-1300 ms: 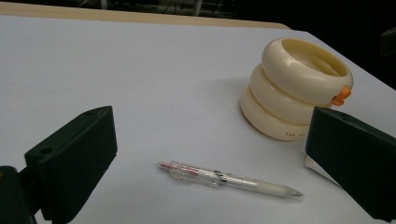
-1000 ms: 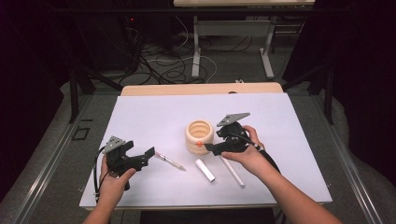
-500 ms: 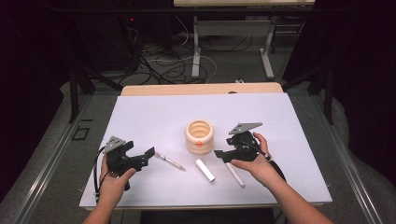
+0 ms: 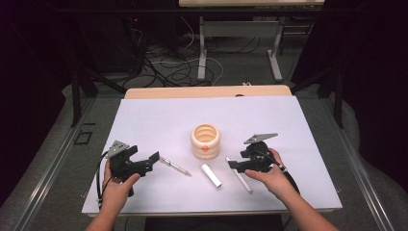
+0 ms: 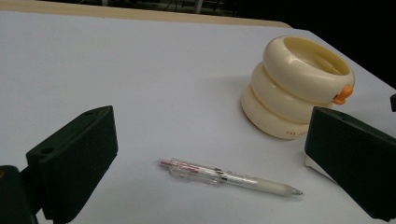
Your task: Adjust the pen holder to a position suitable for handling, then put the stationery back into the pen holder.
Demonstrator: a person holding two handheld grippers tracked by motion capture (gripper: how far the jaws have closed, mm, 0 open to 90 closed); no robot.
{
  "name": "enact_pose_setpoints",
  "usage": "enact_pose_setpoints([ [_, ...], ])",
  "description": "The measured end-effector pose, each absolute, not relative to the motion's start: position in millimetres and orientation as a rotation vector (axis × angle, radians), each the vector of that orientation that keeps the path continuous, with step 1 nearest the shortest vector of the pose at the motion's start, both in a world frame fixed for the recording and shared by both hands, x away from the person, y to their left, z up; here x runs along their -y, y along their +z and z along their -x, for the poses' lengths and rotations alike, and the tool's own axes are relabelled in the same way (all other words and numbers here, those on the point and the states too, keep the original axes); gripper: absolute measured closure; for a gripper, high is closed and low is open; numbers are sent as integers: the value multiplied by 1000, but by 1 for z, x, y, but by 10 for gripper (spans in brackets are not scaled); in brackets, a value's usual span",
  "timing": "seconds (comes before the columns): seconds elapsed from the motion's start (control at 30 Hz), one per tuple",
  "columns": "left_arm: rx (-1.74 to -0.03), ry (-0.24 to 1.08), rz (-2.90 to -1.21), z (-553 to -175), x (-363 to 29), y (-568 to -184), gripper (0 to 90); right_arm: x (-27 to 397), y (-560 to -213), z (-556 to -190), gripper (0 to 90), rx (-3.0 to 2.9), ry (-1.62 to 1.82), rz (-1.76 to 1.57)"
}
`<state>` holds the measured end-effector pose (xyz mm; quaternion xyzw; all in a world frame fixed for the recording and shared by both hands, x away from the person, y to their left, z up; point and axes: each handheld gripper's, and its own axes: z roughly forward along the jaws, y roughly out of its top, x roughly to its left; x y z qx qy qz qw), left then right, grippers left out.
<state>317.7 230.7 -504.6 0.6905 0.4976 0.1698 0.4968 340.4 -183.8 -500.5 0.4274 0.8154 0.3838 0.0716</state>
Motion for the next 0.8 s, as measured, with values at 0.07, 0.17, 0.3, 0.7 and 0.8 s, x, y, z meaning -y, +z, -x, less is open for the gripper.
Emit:
enact_pose_setpoints([
  [0.07,-1206,411,-1668,-318,-231,-504,27,184,-502,-341,327,-2453,1138,-1309],
  [0.17,-1203,412,-1670,-318,-230,-504,27,185,-504,-342,327,-2462,1136,-1329],
  [0.3,-1202,412,-1670,-318,-230,-504,27,185,-505,-345,327,-2475,1132,-1378],
  [0.7,-1203,412,-1664,-318,-229,-504,27,187,-509,-348,370,-2498,1077,-1603],
  [0.8,-1204,408,-1670,-318,-229,-504,27,188,-511,-348,394,-2521,1066,-1653],
])
